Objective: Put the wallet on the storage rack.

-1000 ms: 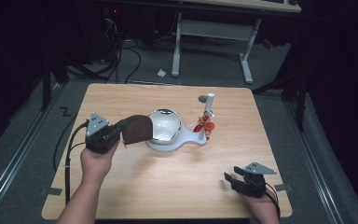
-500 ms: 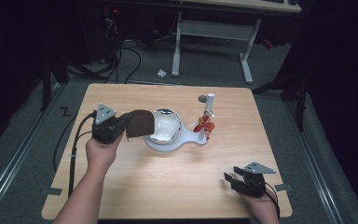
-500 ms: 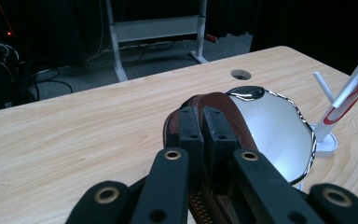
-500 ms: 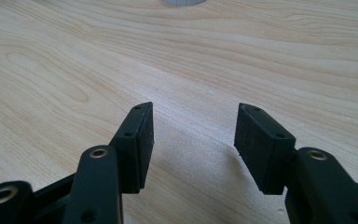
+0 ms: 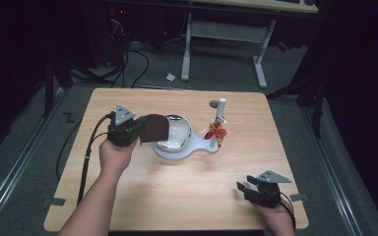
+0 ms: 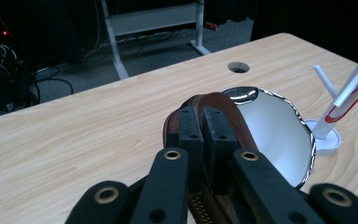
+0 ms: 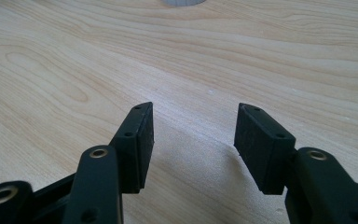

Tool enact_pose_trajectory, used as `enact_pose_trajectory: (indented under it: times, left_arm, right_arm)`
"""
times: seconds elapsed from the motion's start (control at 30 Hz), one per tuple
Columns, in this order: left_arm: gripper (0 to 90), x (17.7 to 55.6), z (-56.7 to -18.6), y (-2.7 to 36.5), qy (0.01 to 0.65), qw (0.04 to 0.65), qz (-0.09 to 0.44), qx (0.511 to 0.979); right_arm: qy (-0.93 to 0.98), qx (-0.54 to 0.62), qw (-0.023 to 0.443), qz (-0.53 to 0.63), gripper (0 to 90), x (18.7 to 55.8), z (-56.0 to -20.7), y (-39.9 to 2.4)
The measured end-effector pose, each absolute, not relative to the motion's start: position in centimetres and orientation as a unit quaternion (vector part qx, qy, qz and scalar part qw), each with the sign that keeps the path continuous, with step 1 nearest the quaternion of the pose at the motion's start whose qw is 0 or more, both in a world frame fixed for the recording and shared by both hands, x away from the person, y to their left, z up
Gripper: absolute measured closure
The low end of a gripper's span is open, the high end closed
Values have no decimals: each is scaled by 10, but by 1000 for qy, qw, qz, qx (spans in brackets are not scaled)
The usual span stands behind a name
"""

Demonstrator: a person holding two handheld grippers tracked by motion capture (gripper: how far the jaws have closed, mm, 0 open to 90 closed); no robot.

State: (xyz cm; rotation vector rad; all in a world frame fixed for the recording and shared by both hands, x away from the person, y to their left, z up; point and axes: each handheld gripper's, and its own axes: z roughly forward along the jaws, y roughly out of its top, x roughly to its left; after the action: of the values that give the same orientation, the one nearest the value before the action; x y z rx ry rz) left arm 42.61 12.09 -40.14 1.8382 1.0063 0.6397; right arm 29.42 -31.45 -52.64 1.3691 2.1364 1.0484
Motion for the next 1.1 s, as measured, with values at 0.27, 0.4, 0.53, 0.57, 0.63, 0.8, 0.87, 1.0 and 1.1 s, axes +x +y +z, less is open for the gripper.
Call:
enact_pose_trajectory:
  times: [0.27,0.4,0.53,0.57,0.63,0.8,0.87,1.0,1.1]
  left_arm:
    - [870,432,-407,110,422,438,255,752]
    - [870,434,-408,101,425,428,262,753]
    - [869,437,-409,92,432,424,263,751]
    - [869,438,-410,90,433,423,263,751]
    - [869,440,-412,87,433,419,265,752]
    - [868,443,-415,80,442,418,267,747]
    - [866,443,-416,78,445,418,270,745]
    - [865,443,-420,74,448,417,273,742]
    - [867,443,-420,73,448,421,275,739]
  right_arm:
    - [763,489,197,375,477,294,-526,-314]
    - [763,488,196,375,477,294,-526,-314]
    - [763,489,195,376,477,294,-526,-314]
    - [763,488,195,376,477,294,-526,-314]
    - [762,488,196,377,477,294,-526,-314]
    - [762,488,196,379,477,293,-525,-315]
    - [763,486,197,379,477,292,-525,-314]
    - [762,486,197,379,477,292,-525,-314]
    - [762,488,195,378,477,292,-525,-314]
